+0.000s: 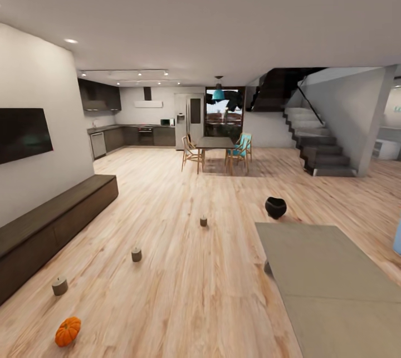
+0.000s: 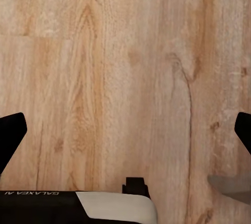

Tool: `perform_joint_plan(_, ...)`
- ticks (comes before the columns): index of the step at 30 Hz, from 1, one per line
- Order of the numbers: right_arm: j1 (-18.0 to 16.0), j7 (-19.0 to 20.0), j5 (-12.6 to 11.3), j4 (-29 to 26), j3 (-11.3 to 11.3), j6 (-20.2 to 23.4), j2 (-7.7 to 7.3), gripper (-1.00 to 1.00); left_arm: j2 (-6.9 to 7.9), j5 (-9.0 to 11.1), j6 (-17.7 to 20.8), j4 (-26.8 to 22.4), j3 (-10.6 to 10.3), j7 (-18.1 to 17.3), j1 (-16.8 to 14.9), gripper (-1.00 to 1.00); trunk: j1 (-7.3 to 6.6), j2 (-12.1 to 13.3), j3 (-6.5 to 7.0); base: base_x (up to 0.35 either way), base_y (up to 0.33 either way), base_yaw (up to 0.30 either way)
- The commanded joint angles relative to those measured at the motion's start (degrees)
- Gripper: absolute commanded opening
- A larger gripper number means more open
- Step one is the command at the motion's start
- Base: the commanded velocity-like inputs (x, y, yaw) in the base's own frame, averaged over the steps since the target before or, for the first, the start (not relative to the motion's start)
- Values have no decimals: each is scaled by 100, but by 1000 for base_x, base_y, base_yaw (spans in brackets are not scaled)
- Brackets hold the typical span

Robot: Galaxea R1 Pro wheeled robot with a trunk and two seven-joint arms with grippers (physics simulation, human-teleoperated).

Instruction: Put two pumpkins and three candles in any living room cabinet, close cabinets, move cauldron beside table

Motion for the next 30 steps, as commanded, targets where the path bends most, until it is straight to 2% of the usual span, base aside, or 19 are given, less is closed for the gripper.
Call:
perform_joint_plan(1,-3,0,5,-7,2,16,0,100,1,19,34,-11,30,-4,-2,100,4,-6,-10,323,0,0)
perform_joint_plan(14,-3,0,8,-6,2,16,0,100,3,19,34,-11,30,-4,-2,100,4,-6,-10,332,-20,0)
perform_joint_plan(30,-3,0,7,-4,2,16,0,100,5,19,31,-11,30,-4,-2,100,4,-6,-10,318,-140,-1)
